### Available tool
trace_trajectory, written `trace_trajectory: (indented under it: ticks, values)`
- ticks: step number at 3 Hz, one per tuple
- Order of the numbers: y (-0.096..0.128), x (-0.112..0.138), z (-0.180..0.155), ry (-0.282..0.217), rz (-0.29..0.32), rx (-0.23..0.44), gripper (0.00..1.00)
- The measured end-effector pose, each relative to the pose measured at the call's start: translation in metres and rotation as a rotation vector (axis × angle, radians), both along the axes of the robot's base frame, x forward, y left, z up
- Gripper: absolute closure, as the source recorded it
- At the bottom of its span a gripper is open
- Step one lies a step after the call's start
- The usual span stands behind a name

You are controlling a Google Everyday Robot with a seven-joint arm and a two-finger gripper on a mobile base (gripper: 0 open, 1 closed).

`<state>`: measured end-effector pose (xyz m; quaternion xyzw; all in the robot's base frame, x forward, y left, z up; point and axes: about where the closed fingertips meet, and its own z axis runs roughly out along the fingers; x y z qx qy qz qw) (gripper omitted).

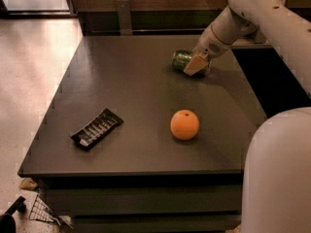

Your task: Knock green can over

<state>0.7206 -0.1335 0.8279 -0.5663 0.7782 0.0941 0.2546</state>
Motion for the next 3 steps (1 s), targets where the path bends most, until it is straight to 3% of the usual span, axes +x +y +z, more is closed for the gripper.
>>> trace_trajectory:
  ticks: [1, 2, 3]
  values:
    - [0.0001, 0.0, 0.0004, 0.0, 0.0, 0.0, 0.12]
    - [0.0006, 0.0001, -0.0005, 0.002, 0.001, 0.0, 0.0]
    - [0.0007, 0.0001, -0.0006, 0.002, 0.001, 0.0, 0.0]
